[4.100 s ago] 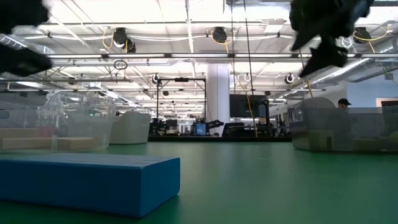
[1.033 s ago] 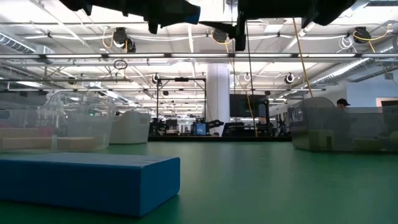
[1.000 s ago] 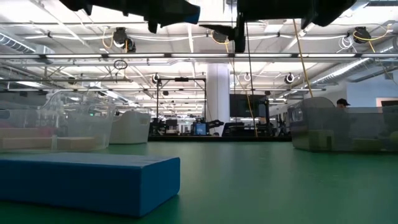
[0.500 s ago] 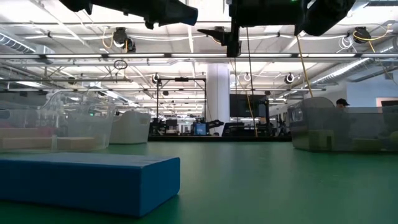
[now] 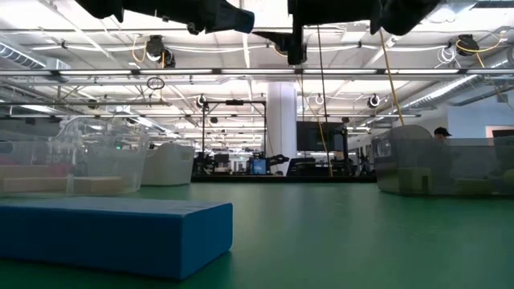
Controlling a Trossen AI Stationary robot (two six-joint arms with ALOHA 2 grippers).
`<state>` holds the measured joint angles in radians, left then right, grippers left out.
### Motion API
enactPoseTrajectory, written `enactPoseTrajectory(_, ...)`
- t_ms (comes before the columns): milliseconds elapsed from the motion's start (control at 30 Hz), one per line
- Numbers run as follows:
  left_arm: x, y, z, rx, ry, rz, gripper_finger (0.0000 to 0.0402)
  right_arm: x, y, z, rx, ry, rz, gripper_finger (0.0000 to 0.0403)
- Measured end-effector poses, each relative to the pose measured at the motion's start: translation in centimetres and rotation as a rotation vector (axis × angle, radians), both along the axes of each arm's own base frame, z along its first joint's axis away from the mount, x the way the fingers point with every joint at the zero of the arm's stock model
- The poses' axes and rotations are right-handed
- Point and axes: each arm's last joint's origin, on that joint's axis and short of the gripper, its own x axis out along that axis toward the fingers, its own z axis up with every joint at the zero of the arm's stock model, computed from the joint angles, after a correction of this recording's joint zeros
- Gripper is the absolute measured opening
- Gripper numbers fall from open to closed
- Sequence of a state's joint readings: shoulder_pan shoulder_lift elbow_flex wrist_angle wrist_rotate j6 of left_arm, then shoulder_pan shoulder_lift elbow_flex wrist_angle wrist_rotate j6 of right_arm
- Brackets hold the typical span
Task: Sort & place blocks by color
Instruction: Put the left blue block into the white bin
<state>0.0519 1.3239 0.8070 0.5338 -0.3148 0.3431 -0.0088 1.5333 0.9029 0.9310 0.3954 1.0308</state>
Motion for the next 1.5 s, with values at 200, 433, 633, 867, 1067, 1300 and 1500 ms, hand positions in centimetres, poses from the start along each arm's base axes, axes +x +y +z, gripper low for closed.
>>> enactPoseTrajectory(200, 0.0, 0.0, 0.2, 0.020, -0.010, 0.000, 0.0097, 0.3, -0.5, -0.1, 0.030, 0.037, -0.009, 0.0313)
enactPoseTrajectory(433, 0.0, 0.1, 0.5, 0.096, -0.016, 0.004, 0.0097, 0.2, -1.1, -0.1, 0.049, 0.029, -0.022, 0.0313)
enactPoseTrajectory(633, -0.1, 0.8, 0.6, 0.065, -0.039, 0.023, 0.0097, 0.3, -1.3, 0.2, 0.049, 0.017, -0.026, 0.0313)
enactPoseTrajectory(867, -0.1, 1.1, 0.6, 0.012, -0.061, -0.012, 0.0097, 0.8, -1.2, 1.0, -0.008, 0.055, -0.003, 0.0313)
enactPoseTrajectory(1067, -0.1, 1.0, 0.7, 0.013, -0.066, -0.037, 0.0097, 1.4, -1.8, 1.1, -0.015, 0.058, 0.002, 0.0313)
enactPoseTrajectory(1300, -0.1, 1.2, 0.7, 0.025, -0.065, -0.029, 0.0097, 3.5, -1.7, 0.2, 0.010, 0.063, 0.068, 0.0285)
enactPoseTrajectory(1500, 0.0, 0.9, 0.5, 0.021, -0.045, -0.040, 0.0097, 3.9, -1.9, 0.1, 0.000, 0.028, 0.077, 0.0255)
